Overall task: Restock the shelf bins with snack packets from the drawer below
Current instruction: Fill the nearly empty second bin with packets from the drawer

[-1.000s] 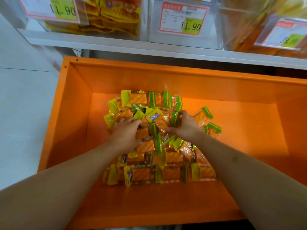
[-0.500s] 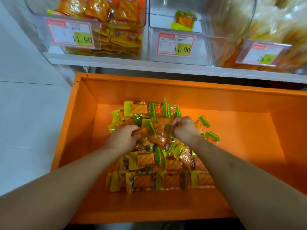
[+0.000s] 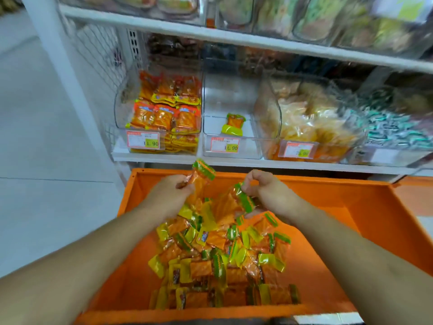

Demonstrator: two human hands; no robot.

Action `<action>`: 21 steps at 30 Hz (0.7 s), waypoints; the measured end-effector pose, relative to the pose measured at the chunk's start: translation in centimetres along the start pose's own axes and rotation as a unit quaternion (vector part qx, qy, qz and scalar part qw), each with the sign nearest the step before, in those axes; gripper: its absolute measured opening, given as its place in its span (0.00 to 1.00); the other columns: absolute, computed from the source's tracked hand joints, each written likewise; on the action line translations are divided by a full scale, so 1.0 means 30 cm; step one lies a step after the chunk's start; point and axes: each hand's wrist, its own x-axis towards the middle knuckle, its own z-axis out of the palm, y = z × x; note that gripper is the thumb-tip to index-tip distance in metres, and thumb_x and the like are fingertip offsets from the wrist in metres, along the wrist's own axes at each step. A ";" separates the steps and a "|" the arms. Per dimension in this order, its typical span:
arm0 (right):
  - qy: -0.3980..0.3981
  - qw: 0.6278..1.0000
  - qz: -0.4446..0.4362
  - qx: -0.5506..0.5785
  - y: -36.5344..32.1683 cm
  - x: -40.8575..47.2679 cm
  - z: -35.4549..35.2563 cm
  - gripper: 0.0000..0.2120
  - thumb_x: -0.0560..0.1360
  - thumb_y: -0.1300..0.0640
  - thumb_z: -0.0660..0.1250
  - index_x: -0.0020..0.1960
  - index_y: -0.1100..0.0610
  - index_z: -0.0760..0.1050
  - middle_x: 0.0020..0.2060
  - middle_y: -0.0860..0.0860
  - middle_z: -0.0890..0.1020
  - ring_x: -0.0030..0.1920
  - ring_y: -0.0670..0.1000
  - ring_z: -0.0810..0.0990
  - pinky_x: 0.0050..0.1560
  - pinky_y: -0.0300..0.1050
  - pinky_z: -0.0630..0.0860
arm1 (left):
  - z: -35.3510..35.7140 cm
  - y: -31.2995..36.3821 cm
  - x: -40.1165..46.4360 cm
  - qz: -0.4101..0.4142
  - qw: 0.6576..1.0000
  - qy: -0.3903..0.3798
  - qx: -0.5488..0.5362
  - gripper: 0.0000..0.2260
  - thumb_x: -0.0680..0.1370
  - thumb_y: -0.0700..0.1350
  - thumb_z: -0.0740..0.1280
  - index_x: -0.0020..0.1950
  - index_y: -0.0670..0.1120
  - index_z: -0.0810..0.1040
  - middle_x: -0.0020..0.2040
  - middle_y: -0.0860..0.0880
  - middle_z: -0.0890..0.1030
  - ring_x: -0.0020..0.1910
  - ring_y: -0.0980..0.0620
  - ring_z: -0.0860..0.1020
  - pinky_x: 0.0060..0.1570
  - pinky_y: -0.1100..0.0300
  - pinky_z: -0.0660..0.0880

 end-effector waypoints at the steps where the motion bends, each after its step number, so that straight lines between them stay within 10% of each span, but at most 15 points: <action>1: -0.001 1.000 -0.021 -0.002 -0.043 -0.042 -0.009 0.07 0.83 0.62 0.65 0.47 0.54 0.73 0.40 0.56 0.76 0.42 0.67 0.86 0.35 0.57 0.85 | -0.034 0.036 -0.027 0.009 1.000 -0.003 -0.012 0.08 0.83 0.53 0.67 0.57 0.53 0.83 0.52 0.51 0.85 0.49 0.48 0.84 0.53 0.50 0.79; 10: 0.014 0.990 -0.136 0.022 -0.244 -0.271 -0.002 0.05 0.83 0.61 0.67 0.48 0.58 0.75 0.32 0.56 0.67 0.32 0.55 0.71 0.35 0.55 0.82 | -0.175 0.209 -0.245 0.010 0.970 -0.059 -0.237 0.09 0.83 0.47 0.68 0.58 0.57 0.86 0.56 0.56 0.87 0.61 0.53 0.82 0.72 0.46 0.71; 13: 0.049 0.987 -0.149 0.023 -0.263 -0.264 0.003 0.04 0.84 0.62 0.65 0.51 0.62 0.72 0.23 0.47 0.73 0.25 0.51 0.73 0.33 0.54 0.79 | -0.176 0.223 -0.257 -0.033 0.945 -0.092 -0.313 0.09 0.82 0.48 0.68 0.60 0.56 0.85 0.56 0.52 0.87 0.61 0.46 0.83 0.69 0.41 0.74; 21: 0.044 0.985 -0.165 0.001 -0.308 -0.194 -0.025 0.11 0.85 0.61 0.63 0.45 0.49 0.73 0.31 0.60 0.73 0.31 0.58 0.71 0.33 0.53 0.64 | -0.169 0.253 -0.175 -0.070 0.944 -0.065 -0.317 0.07 0.79 0.52 0.72 0.55 0.57 0.87 0.55 0.49 0.87 0.59 0.42 0.83 0.66 0.33 0.74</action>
